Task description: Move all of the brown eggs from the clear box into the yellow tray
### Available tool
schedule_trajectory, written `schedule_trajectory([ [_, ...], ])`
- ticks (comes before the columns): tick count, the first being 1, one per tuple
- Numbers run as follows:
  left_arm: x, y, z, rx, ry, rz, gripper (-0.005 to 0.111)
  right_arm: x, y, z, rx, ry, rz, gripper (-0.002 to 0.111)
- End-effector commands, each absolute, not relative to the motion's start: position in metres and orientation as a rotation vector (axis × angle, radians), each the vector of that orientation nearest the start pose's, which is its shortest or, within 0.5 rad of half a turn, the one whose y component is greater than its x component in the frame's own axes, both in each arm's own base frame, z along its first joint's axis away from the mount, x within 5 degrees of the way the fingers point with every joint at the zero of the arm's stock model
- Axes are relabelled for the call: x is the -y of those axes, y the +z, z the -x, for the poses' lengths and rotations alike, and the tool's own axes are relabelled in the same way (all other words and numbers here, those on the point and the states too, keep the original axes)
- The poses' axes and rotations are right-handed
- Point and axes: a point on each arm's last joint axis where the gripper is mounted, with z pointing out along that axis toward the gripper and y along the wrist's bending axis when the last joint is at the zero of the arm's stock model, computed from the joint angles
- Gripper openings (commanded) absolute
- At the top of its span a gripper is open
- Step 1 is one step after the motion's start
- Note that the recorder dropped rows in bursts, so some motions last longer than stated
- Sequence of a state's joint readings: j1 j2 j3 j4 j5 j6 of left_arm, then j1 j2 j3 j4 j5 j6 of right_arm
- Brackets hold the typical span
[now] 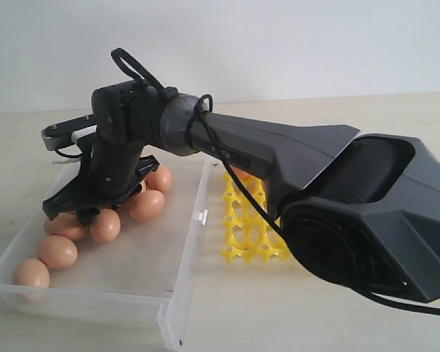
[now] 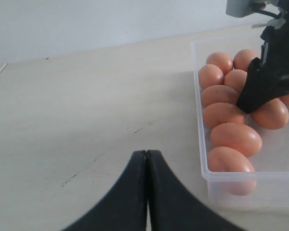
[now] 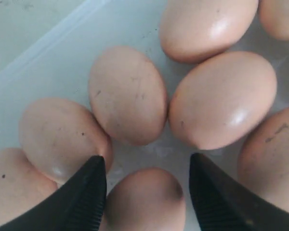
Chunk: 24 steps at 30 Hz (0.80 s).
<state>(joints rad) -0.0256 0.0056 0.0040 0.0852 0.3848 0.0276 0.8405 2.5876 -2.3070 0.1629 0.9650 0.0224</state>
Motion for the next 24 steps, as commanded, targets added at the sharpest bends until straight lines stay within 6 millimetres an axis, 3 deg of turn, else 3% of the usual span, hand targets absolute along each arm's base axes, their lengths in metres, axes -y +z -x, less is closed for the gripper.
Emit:
schedule_trajectory([
  [1, -0.001, 0.179, -0.053, -1.859, 0.075, -0.100, 0.000, -0.414, 0.118, -0.356, -2.640, 0.425, 1.033, 0.051],
  [12, -0.001, 0.179, -0.053, -1.859, 0.075, -0.100, 0.000, -0.412, 0.115, -0.354, -2.677, 0.409, 1.050, 0.051],
  [14, -0.001, 0.179, -0.053, -1.859, 0.075, -0.100, 0.000, -0.412, 0.115, -0.353, -2.680, 0.407, 1.055, 0.041],
  [18, -0.001, 0.179, -0.053, -1.859, 0.075, -0.100, 0.000, -0.411, 0.117, -0.352, -2.655, 0.386, 1.150, 0.001],
  [24, -0.001, 0.179, -0.053, -1.859, 0.075, -0.100, 0.000, -0.411, 0.141, -0.350, -2.584, 0.421, 1.204, 0.000],
])
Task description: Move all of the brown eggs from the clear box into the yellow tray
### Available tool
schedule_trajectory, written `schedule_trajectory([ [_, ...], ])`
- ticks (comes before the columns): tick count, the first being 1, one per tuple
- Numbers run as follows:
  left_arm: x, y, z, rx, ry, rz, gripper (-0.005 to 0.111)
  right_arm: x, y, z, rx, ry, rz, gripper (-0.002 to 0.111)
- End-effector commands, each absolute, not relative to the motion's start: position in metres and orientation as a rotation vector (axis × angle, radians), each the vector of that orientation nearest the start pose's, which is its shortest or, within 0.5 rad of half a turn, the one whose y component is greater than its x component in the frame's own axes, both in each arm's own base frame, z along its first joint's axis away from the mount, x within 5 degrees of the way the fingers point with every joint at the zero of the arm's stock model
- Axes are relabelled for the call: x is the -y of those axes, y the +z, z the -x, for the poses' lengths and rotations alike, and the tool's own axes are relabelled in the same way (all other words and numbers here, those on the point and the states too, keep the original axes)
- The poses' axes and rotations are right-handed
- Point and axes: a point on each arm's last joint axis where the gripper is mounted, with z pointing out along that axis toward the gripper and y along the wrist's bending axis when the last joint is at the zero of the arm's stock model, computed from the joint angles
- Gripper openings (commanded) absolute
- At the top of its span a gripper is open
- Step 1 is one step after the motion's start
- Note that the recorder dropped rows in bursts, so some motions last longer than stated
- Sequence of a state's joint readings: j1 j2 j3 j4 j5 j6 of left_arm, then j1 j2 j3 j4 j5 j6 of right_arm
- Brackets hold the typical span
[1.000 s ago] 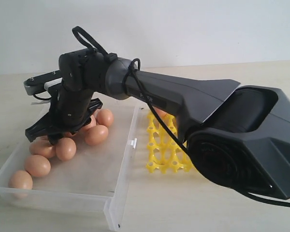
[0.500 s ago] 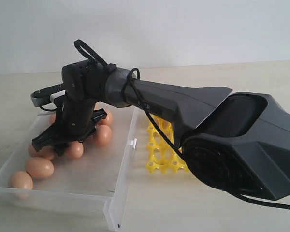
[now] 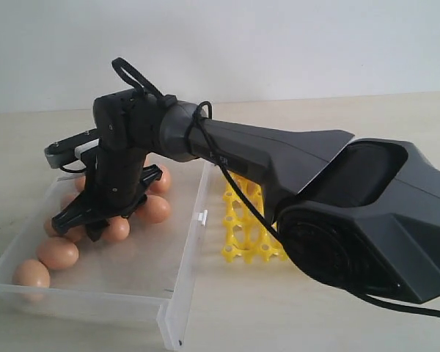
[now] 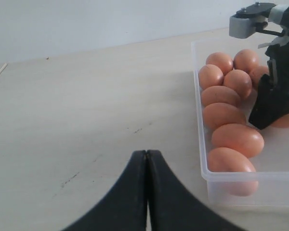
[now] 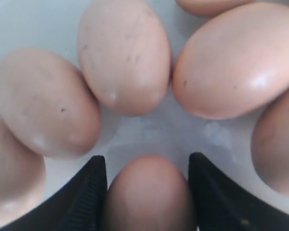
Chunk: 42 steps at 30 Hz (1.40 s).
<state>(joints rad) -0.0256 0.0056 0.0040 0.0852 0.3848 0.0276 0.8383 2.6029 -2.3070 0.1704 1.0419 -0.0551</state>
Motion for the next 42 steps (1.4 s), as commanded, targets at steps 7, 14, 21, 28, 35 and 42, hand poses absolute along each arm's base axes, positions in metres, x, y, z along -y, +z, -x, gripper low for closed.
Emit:
schedule_trajectory([
  [7, -0.001, 0.179, -0.053, -1.859, 0.075, -0.100, 0.000, -0.419, 0.208, -0.340, -2.346, 0.505, 1.245, 0.000],
  [14, -0.001, 0.179, -0.053, -1.859, 0.075, -0.100, 0.000, -0.424, 0.273, -0.314, -2.122, 0.608, 1.354, 0.000],
  [21, -0.001, 0.179, -0.053, -1.859, 0.075, -0.100, 0.000, -0.416, 0.331, -0.307, -1.927, 0.650, 1.266, 0.000],
  [28, -0.001, 0.179, -0.053, -1.859, 0.075, -0.100, 0.000, -0.397, 0.394, -0.301, -1.718, 0.614, 1.139, 0.000],
  [35, -0.001, 0.179, -0.053, -1.859, 0.075, -0.100, 0.000, -0.392, 0.426, -0.288, -1.585, 0.634, 1.088, 0.000],
  [42, -0.001, 0.179, -0.053, -1.859, 0.075, -0.100, 0.000, -0.414, 0.352, -0.281, -1.678, 0.645, 1.163, 0.000],
])
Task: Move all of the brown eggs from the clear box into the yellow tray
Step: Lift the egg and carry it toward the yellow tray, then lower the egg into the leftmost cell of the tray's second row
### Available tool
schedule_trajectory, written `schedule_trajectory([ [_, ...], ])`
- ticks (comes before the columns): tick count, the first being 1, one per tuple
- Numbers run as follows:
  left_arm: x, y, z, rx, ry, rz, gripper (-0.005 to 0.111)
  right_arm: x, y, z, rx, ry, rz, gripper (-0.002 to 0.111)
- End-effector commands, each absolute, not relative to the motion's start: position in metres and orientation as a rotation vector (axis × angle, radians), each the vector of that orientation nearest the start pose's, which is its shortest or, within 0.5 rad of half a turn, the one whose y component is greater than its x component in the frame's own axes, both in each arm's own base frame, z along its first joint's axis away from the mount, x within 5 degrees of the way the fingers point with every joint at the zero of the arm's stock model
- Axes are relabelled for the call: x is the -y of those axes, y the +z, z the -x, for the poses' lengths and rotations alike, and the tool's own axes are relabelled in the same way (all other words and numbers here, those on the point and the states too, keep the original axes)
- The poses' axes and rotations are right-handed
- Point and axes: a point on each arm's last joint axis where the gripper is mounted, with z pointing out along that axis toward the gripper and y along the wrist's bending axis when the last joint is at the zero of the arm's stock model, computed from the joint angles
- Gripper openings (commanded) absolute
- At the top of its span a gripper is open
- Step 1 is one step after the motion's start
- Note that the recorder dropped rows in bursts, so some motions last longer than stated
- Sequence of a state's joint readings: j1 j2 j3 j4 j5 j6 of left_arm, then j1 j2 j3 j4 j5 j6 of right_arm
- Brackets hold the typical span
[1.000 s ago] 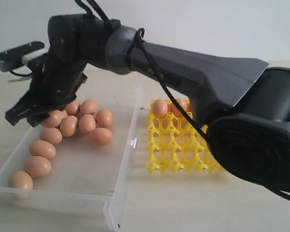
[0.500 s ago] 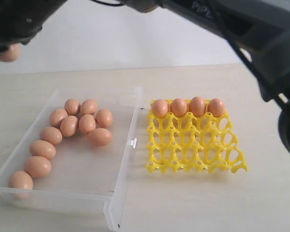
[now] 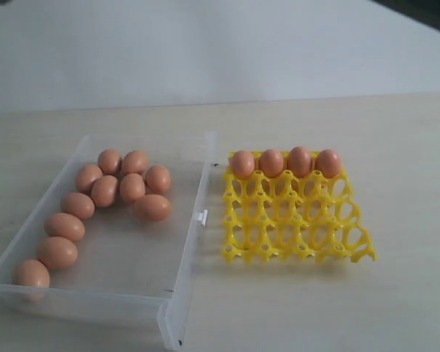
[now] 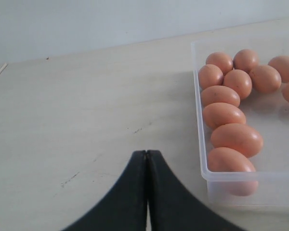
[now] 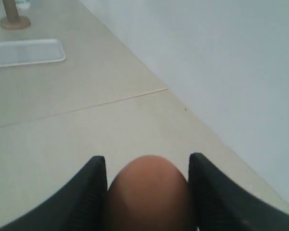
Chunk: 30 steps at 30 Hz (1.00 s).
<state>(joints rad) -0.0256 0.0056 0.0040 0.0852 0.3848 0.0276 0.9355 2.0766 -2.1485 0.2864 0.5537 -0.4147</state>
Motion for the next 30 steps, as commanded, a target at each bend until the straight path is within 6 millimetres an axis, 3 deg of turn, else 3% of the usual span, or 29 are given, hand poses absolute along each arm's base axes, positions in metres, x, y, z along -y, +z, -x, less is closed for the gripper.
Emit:
schedule_trajectory([
  [1, -0.001, 0.179, -0.053, -1.859, 0.075, -0.100, 0.000, -0.415, 0.347, -0.279, -1.677, 0.643, 1.155, 0.000],
  [5, -0.001, 0.179, -0.053, -1.859, 0.075, -0.100, 0.000, -0.404, 0.312, -0.267, -1.531, 0.578, 0.995, 0.000],
  [9, -0.001, 0.179, -0.053, -1.859, 0.075, -0.100, 0.000, -0.359, 0.277, -0.242, -1.592, 0.505, 1.015, 0.000],
  [11, -0.001, 0.179, -0.053, -1.859, 0.075, -0.100, 0.000, -0.337, 0.272, -0.241, -1.663, 0.526, 0.967, 0.000],
  [18, -0.001, 0.179, -0.053, -1.859, 0.075, -0.100, 0.000, -0.262, 0.271, -0.249, -1.818, 0.524, 0.756, 0.000],
  [23, -0.001, 0.179, -0.053, -1.859, 0.075, -0.100, 0.000, -0.214, 0.252, -0.265, -2.026, 0.434, 0.661, 0.000],
  [30, -0.001, 0.179, -0.053, -1.859, 0.075, -0.100, 0.000, -0.181, 0.226, -0.288, -2.232, 0.321, 0.588, 0.000],
])
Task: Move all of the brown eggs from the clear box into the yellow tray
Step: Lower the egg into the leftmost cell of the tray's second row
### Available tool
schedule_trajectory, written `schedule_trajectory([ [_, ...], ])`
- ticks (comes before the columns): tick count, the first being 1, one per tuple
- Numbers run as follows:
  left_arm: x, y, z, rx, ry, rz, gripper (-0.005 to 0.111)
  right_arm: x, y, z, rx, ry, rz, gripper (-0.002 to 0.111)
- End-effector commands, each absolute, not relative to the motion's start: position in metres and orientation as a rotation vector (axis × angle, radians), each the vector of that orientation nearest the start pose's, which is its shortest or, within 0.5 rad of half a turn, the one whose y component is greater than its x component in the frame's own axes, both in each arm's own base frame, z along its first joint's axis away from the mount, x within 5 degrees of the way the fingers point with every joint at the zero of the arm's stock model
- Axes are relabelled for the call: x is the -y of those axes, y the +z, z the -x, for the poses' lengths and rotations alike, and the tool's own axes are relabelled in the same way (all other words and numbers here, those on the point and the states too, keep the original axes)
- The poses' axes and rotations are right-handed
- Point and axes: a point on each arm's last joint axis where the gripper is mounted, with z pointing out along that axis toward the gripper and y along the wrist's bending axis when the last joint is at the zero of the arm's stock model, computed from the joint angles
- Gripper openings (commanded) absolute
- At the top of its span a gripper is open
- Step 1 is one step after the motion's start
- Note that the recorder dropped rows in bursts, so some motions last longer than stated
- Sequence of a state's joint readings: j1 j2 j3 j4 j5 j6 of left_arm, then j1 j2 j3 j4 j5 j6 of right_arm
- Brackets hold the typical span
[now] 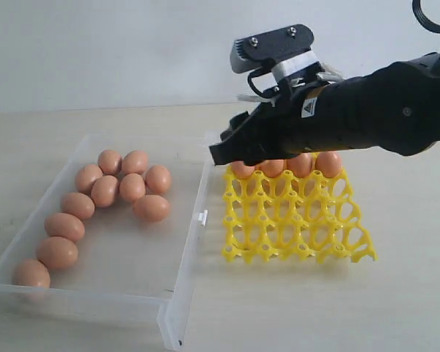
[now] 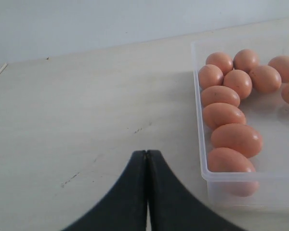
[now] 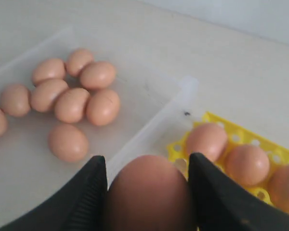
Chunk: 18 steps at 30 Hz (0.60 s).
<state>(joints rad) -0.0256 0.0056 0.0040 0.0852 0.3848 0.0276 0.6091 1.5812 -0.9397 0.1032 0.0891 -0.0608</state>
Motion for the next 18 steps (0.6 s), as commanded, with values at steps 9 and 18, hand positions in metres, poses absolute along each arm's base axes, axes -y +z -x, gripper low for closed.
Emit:
schedule_trajectory([
  [9, -0.001, 0.179, -0.053, -1.859, 0.075, -0.100, 0.000, -0.189, 0.208, -0.320, -2.421, 0.230, 0.652, 0.000],
  [18, -0.001, 0.179, -0.053, -1.859, 0.075, -0.100, 0.000, -0.206, 0.191, -0.348, -2.395, 0.237, 0.644, 0.000],
])
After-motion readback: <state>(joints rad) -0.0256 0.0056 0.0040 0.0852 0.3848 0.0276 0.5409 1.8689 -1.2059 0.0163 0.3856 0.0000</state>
